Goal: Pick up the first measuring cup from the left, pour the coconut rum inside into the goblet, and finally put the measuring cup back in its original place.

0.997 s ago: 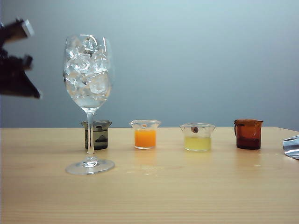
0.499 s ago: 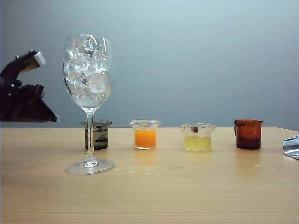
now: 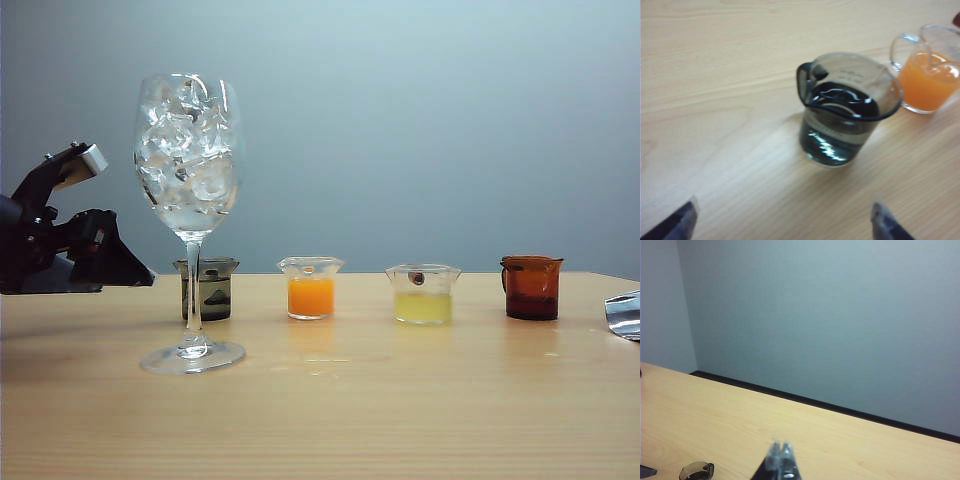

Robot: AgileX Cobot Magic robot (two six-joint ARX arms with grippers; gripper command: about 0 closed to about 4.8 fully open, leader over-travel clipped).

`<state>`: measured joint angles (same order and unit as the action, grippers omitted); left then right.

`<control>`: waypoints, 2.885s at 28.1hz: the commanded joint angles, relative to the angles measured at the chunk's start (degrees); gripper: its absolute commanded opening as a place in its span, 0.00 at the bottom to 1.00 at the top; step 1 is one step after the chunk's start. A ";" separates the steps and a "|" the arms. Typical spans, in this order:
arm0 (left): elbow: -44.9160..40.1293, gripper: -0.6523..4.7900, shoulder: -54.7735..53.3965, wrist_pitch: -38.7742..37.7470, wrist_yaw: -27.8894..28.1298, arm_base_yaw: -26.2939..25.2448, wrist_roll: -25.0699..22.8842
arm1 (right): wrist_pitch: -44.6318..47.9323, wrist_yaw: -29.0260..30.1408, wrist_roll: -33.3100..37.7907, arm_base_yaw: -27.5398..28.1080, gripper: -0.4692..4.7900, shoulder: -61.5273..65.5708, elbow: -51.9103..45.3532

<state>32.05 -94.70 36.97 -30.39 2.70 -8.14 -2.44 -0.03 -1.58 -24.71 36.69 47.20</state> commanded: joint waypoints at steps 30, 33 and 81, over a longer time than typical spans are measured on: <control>1.29 1.00 -8.17 15.76 1.92 5.95 3.04 | 0.98 0.20 -0.13 -0.04 0.08 0.87 0.20; 2.21 1.00 -8.31 15.39 3.43 6.58 3.04 | 0.98 0.20 -0.13 -0.04 0.08 0.87 0.20; 8.96 1.00 -15.32 16.76 17.57 12.55 10.54 | 0.98 1.66 -0.11 -0.04 0.08 1.14 0.20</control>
<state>40.62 -110.10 52.88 -12.80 14.96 2.37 -2.44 1.34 -1.58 -24.73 37.87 47.20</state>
